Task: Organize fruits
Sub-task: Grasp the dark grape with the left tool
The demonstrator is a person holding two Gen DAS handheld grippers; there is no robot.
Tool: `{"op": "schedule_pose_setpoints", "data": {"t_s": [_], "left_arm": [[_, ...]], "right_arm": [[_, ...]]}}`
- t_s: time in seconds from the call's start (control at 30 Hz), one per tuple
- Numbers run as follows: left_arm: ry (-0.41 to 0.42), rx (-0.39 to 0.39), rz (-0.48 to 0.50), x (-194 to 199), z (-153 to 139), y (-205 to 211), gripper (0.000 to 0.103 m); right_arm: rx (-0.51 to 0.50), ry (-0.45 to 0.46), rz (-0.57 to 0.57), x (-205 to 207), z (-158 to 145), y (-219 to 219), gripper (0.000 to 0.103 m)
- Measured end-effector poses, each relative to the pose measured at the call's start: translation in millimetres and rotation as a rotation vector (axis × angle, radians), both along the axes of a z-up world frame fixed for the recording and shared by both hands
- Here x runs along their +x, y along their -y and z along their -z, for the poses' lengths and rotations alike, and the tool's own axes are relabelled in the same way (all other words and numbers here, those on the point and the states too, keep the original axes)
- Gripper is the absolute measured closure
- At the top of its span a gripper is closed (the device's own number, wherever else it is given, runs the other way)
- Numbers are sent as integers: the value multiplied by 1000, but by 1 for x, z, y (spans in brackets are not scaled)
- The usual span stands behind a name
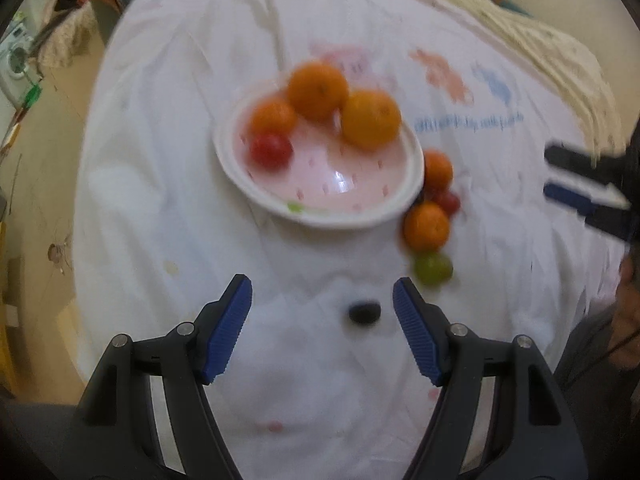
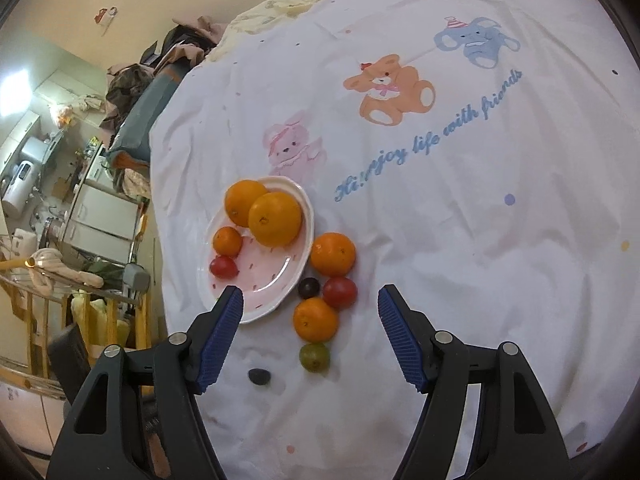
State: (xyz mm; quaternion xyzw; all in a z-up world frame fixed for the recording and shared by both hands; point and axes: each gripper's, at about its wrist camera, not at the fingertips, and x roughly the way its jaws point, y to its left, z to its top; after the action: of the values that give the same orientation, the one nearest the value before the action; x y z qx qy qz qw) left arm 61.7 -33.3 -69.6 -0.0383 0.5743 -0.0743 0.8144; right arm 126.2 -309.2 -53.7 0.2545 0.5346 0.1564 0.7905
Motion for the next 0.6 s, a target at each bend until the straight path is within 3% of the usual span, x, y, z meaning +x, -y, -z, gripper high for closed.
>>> {"op": "schedule_pose_setpoints", "data": {"t_s": [0.13,0.27,0.47,0.6], "left_arm": [[-29,31,103,-8,14,24,35],[-43,72,160,-13,29,43,51],[-67,106,177,-7,47,54,71],[-79,98,160,-4,48,53,73]], "right_arm": [[6,-15,13,0,3,4,30],[-10,3,-4,0,1,1,30],[-14,8,-15,3,-1,-5,29],[-12,4,-17,4,0,-6,29]]}}
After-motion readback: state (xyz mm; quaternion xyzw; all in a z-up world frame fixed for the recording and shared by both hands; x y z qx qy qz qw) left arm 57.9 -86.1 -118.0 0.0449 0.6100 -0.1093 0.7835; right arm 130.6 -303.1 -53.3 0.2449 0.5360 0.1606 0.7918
